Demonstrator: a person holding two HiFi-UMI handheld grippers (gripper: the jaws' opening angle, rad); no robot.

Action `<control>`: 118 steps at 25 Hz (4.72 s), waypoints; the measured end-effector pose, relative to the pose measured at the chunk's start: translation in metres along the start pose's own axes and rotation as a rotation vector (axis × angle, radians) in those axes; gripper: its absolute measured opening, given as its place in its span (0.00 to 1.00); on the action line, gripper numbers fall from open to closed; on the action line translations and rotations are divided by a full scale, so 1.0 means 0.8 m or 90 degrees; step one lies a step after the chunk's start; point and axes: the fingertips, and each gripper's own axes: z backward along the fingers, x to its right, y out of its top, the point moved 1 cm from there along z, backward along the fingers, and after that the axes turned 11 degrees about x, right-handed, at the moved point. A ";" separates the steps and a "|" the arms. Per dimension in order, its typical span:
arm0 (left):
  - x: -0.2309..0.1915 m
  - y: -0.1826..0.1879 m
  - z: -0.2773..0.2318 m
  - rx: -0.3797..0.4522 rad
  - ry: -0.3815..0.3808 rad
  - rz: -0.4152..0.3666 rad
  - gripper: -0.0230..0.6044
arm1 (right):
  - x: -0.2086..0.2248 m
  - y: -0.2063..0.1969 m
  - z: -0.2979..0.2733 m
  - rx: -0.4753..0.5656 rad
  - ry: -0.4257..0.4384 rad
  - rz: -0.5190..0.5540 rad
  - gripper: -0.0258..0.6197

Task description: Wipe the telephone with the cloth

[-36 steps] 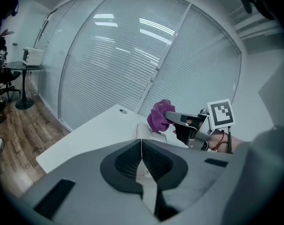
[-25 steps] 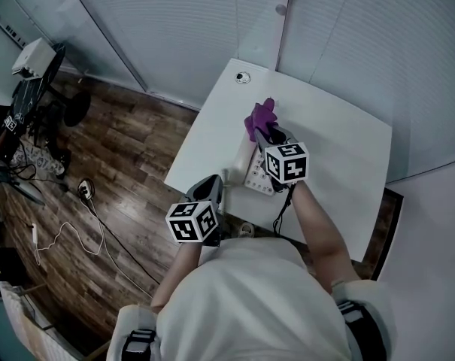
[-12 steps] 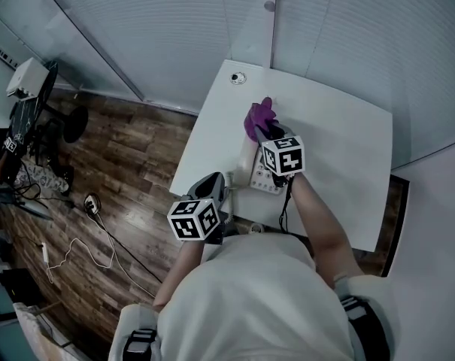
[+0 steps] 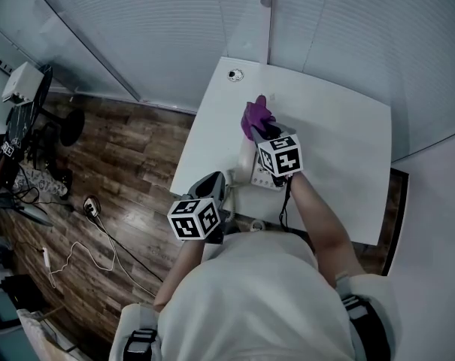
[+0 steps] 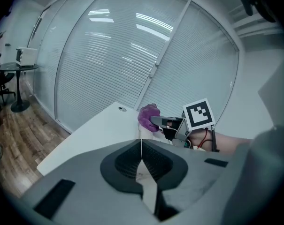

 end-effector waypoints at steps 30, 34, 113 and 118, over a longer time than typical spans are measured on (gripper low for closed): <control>0.008 -0.016 0.005 0.016 0.019 0.021 0.07 | -0.063 -0.046 0.054 -0.013 0.078 0.001 0.19; 0.009 -0.019 0.009 0.016 0.023 0.024 0.07 | -0.072 -0.053 0.064 -0.018 0.089 -0.003 0.19; 0.041 -0.044 -0.102 -0.072 -0.022 -0.113 0.38 | -0.004 -0.058 0.193 0.061 -0.044 -0.136 0.19; 0.043 -0.042 -0.131 -0.089 -0.008 -0.163 0.41 | 0.002 -0.054 0.195 0.075 -0.062 -0.148 0.19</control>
